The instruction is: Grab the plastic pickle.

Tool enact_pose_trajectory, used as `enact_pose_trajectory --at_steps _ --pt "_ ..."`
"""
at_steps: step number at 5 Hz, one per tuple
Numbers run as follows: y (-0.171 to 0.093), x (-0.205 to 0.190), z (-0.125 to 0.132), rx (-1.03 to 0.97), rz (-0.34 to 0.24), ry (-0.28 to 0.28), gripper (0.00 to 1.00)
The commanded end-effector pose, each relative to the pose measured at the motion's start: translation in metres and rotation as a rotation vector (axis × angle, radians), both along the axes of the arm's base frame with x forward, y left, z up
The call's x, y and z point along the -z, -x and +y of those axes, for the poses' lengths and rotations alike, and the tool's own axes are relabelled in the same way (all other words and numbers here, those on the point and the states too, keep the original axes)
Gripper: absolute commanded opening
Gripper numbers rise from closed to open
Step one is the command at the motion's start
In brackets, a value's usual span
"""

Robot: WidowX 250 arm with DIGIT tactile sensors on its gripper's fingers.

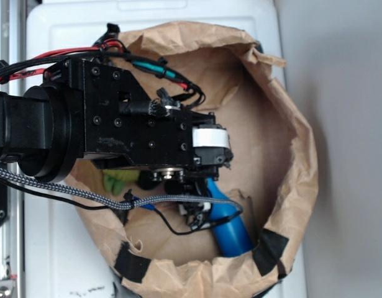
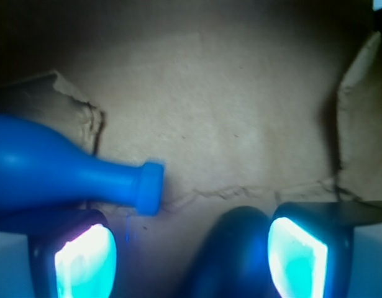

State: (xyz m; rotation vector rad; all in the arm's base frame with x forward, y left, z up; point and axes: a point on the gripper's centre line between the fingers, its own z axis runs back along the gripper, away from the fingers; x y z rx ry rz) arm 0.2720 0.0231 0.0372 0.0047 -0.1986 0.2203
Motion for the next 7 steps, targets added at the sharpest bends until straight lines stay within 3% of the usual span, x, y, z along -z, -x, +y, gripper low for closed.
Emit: enact_pose_trajectory --at_steps 1,3,6,7 --pt "0.013 -0.007 0.007 -0.083 0.004 0.014 1.00" --pt "0.030 -0.033 0.008 -0.049 0.041 0.064 1.00" --pt "0.028 -0.022 0.006 -0.304 0.038 0.180 1.00" --pt "0.027 -0.010 0.001 -0.289 0.019 0.137 1.00"
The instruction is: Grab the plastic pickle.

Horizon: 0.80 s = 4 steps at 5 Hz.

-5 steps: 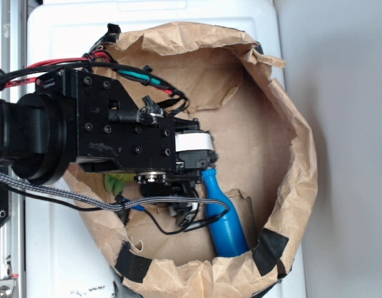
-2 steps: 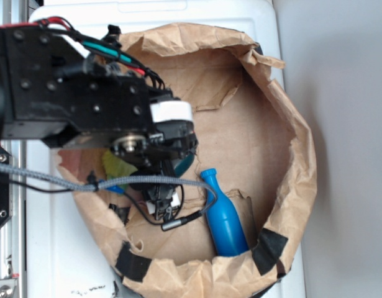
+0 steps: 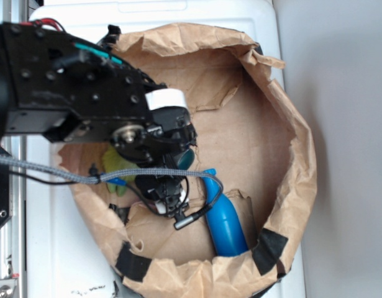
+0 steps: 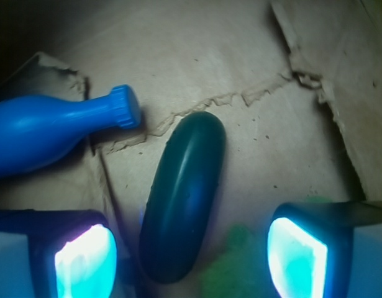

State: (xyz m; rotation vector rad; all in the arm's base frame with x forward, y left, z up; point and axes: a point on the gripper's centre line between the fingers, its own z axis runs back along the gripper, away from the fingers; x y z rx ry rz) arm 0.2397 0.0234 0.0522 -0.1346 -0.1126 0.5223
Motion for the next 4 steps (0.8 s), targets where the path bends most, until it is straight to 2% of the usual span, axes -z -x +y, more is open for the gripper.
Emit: enact_pose_trajectory --at_steps 1,2,3,4 --pt "-0.006 0.031 -0.004 0.017 -0.080 -0.124 1.00" --pt "-0.010 0.058 -0.007 0.047 -0.094 -0.164 1.00" --pt "-0.014 0.059 -0.007 0.039 -0.099 -0.168 0.00" --pt "-0.017 0.058 -0.007 0.044 -0.095 -0.166 0.00"
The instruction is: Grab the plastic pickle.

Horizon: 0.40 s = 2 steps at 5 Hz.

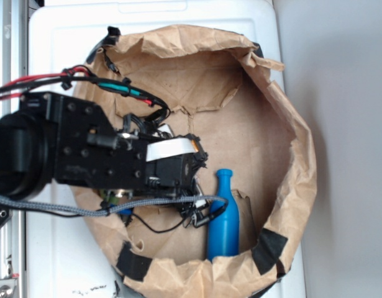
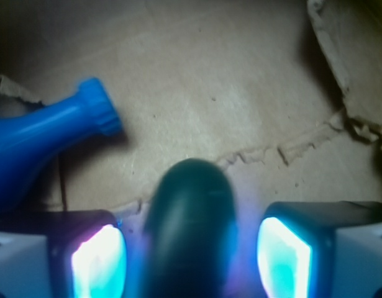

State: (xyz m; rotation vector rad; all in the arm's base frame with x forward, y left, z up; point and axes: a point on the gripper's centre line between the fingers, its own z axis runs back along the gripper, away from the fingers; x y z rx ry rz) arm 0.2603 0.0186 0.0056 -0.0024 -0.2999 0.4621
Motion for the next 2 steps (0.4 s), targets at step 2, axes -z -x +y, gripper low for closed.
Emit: enact_pose_trajectory --at_steps 2 --pt "0.002 -0.054 -0.006 0.178 0.050 0.055 0.00"
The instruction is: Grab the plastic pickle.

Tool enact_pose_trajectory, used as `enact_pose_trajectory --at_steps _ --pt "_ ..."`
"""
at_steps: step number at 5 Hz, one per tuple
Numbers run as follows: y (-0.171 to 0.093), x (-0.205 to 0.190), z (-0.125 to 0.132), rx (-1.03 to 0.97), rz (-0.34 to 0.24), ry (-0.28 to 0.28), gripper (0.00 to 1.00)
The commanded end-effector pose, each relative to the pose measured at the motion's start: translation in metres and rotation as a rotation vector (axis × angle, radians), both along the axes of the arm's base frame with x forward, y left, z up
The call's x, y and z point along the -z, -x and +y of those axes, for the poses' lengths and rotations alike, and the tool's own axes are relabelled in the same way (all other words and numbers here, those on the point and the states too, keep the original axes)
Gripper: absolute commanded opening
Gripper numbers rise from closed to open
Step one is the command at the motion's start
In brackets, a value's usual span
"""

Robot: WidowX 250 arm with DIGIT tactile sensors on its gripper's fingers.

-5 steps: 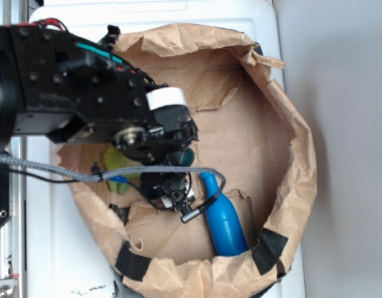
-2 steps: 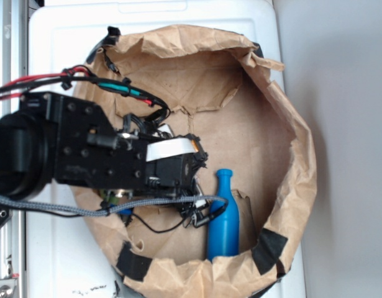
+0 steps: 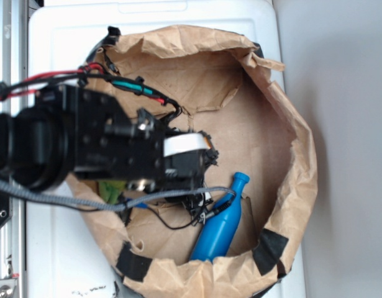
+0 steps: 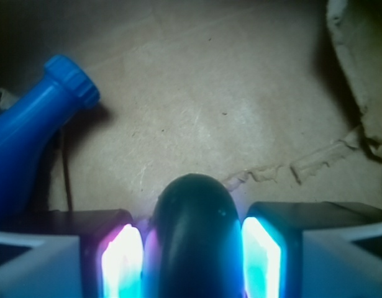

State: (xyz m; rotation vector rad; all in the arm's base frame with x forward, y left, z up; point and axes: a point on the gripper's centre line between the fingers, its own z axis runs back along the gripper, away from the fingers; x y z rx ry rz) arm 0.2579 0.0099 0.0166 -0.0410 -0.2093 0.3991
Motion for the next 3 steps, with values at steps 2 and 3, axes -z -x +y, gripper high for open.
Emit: enact_pose_trajectory --at_steps 2,3 --pt "0.020 -0.119 0.013 0.222 -0.100 0.058 0.00" --pt "0.022 -0.116 0.013 0.246 -0.091 0.002 0.00"
